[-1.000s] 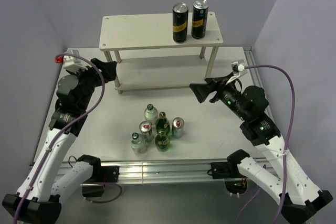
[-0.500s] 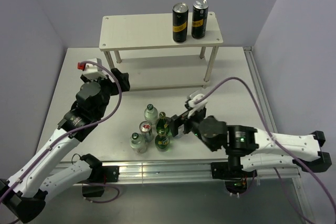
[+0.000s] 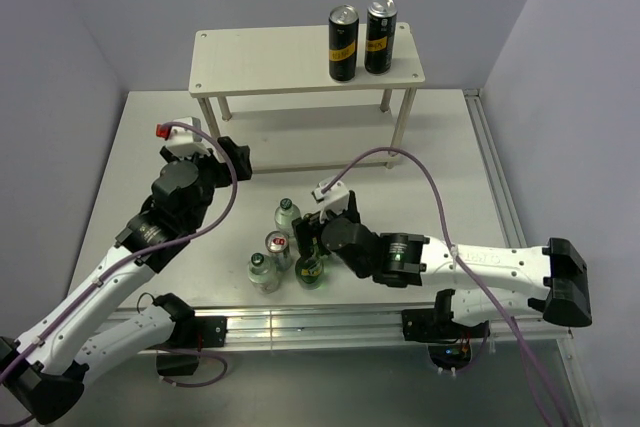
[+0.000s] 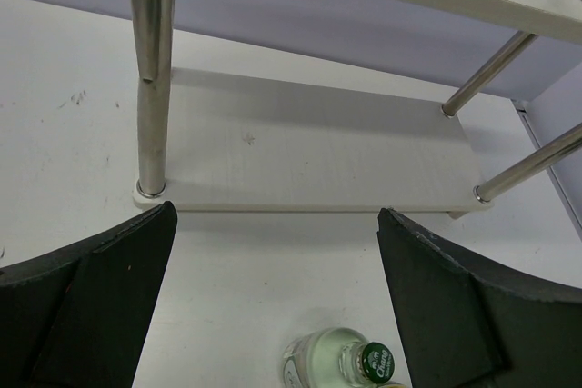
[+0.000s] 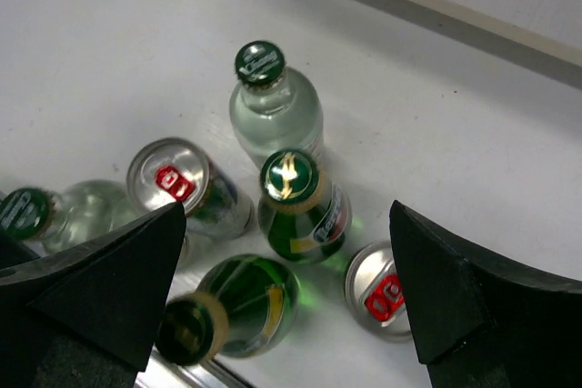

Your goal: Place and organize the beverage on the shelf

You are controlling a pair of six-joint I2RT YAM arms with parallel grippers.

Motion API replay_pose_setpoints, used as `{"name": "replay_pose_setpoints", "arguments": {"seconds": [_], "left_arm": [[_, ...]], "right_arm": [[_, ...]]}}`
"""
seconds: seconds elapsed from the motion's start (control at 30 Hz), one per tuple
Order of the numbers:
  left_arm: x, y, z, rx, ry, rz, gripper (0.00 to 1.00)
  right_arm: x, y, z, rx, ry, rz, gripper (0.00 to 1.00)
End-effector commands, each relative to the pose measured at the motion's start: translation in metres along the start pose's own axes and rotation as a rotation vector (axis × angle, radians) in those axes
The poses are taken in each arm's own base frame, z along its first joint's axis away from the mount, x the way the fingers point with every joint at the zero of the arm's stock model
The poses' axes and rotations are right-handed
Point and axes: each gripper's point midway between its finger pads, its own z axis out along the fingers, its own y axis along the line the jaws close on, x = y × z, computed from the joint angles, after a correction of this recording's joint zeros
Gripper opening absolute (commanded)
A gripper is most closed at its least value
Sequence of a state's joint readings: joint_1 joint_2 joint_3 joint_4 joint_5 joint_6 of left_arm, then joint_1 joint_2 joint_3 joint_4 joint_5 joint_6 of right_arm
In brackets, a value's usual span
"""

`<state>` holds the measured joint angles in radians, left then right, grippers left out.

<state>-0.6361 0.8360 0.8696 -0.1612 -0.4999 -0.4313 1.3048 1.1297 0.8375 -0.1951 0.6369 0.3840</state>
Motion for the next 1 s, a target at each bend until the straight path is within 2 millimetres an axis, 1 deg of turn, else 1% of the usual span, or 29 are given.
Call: {"name": "replay_pose_setpoints", "arguments": {"seconds": [0.0,0.03,0.17,0.2,0.27,0.37,0.5,0.57,0.8,0.97], "left_arm": [[-0.007,-0.003,0.003,0.002,-0.039,-0.023,0.99],[-0.007,-0.003,0.003,0.002,-0.039,-0.024,0.99],[-0.008,-0.005,0.001,0.017,-0.047,-0.031,0.99],[-0.008,-0.005,0.000,0.018,-0.048,-0.032,0.99],[-0.006,-0.004,0.001,0.013,-0.045,-0.031,0.99],[-0.007,-0.004,0.002,0.006,-0.045,-0.029,0.99],[-0.008,-0.003,0.001,0.001,-0.047,-0.031,0.99],[-0.009,-0.003,0.000,0.002,-0.051,-0.033,0.99],[-0.006,-0.001,0.001,-0.005,-0.048,-0.030,0.99],[-0.004,0.001,0.001,-0.011,-0.046,-0.036,0.99]], "right_arm": [[-0.034,0.000,0.013,-0.018,-0.079,0.141,1.00],[-0.037,-0.008,0.018,-0.004,-0.091,0.154,1.00],[-0.044,-0.016,0.027,0.016,-0.114,0.147,1.00],[-0.041,-0.017,0.031,0.024,-0.106,0.141,1.00],[-0.044,-0.018,0.035,0.022,-0.105,0.145,1.00],[-0.044,-0.013,0.040,0.011,-0.092,0.158,0.99],[-0.039,-0.005,0.041,-0.016,-0.063,0.170,0.97],[-0.032,-0.006,0.041,-0.015,-0.051,0.175,0.95],[-0.013,-0.011,0.042,0.012,-0.008,0.173,0.84],[-0.001,-0.013,0.044,0.034,0.024,0.159,0.80]]}}
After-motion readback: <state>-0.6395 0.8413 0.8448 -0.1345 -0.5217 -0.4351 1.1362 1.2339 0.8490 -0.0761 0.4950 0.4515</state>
